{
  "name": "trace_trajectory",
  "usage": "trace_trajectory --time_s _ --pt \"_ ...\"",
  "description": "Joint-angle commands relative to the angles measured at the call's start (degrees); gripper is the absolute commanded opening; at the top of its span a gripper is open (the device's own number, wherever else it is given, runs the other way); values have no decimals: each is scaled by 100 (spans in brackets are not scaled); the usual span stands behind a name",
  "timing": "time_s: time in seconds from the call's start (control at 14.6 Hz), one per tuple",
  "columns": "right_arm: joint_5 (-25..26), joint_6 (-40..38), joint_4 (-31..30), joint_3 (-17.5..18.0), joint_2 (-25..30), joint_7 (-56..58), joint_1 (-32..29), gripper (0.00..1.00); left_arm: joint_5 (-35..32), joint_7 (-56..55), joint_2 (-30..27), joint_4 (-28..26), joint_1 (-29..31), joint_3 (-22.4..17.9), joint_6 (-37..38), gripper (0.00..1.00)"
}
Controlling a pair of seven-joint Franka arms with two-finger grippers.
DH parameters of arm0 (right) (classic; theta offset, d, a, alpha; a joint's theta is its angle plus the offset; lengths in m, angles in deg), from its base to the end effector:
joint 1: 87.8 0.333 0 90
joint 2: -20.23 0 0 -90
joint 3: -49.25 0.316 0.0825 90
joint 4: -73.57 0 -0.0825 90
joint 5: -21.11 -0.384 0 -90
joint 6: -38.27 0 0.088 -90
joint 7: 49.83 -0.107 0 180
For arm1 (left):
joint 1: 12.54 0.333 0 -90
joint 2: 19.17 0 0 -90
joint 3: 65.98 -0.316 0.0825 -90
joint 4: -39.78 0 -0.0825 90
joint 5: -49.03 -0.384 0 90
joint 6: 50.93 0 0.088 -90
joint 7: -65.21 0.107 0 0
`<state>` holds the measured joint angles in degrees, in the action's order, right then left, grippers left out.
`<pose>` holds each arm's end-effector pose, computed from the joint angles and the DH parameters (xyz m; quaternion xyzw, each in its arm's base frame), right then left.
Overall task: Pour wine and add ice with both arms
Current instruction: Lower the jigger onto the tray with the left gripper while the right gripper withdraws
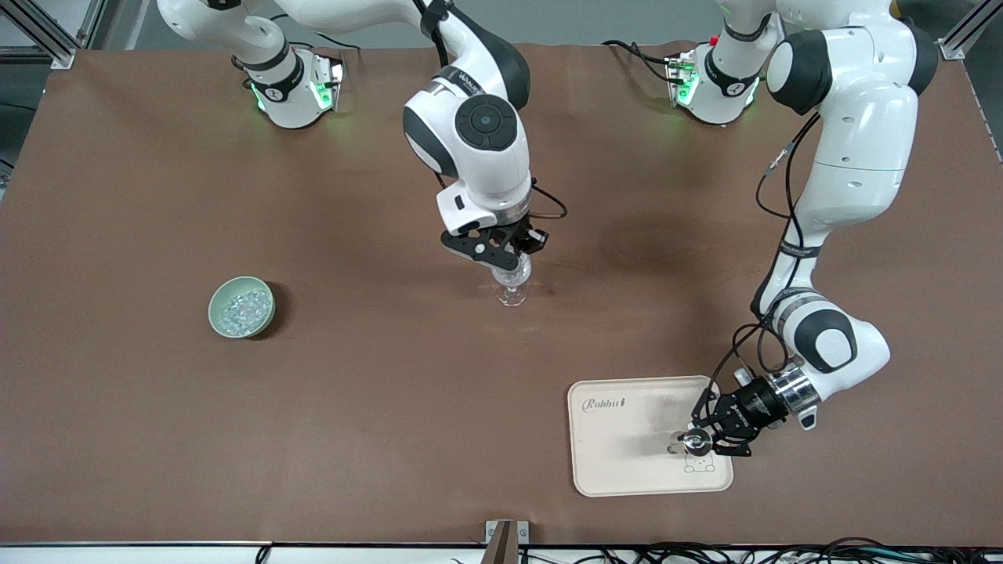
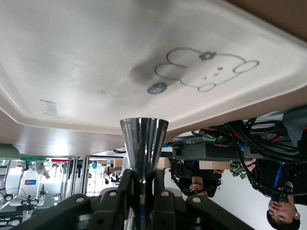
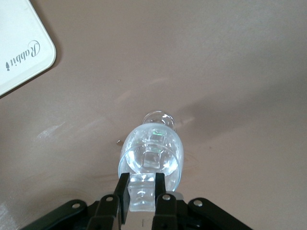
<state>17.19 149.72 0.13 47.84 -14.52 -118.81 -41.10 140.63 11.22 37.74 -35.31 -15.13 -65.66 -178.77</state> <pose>0.5090 0.5267 0.4025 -0.9761 0.2141 0.0057 0.0377 0.7490 -0.0676 0.1511 0.4282 0.7154 -0.2853 0.4727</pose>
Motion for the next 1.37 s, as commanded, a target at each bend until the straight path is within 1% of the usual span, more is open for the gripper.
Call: trace_trajectory --time_s 0.0,0.07,0.21,0.34,0.41,0.48,0.55,0.62,0.68,0.75,0.82,1.03,1.16,1.23,1.3 --pt "190 -35 111 -8 -50 -116 23 1 269 500 41 30 30 -6 31 7" --pt "191 -43 111 -8 -50 -116 23 1 462 695 49 21 48 3 40 8" --pt "191 -43 111 -8 -50 -116 23 2 604 758 14 -224 109 3 93 9" --pt "191 -35 102 -8 -58 -116 32 6 726 776 5 -453 223 3 206 11" --pt "191 -43 102 -8 -58 -107 23 8 727 793 5 -445 215 -6 294 12" --pt "191 -43 93 -8 -58 -107 23 12 736 898 14 -462 215 3 303 13" --pt "191 -43 93 -8 -58 -107 23 18 745 1012 14 -497 224 3 321 15" --pt "191 -43 93 -8 -58 -107 23 24 745 1161 23 -559 233 3 321 18" --pt "191 -52 93 -8 -58 -107 23 26 771 1189 5 -585 233 12 330 27" --pt "191 -52 93 -8 -58 -107 23 29 780 1189 5 -585 233 12 330 45" --pt "191 -52 93 1 -58 -107 23 32 780 1215 5 -603 233 12 330 99" --pt "182 -79 93 -8 -58 -107 32 44 780 1233 14 -682 311 12 374 100" --pt "182 -96 93 1 -50 -107 32 50 762 1329 49 -700 382 -23 829 100" --pt "191 -96 93 1 -50 -98 23 58 745 1486 49 -735 434 -32 874 100" --pt "191 -105 102 -8 -41 -89 6 72 727 1627 23 -831 496 -41 910 100"
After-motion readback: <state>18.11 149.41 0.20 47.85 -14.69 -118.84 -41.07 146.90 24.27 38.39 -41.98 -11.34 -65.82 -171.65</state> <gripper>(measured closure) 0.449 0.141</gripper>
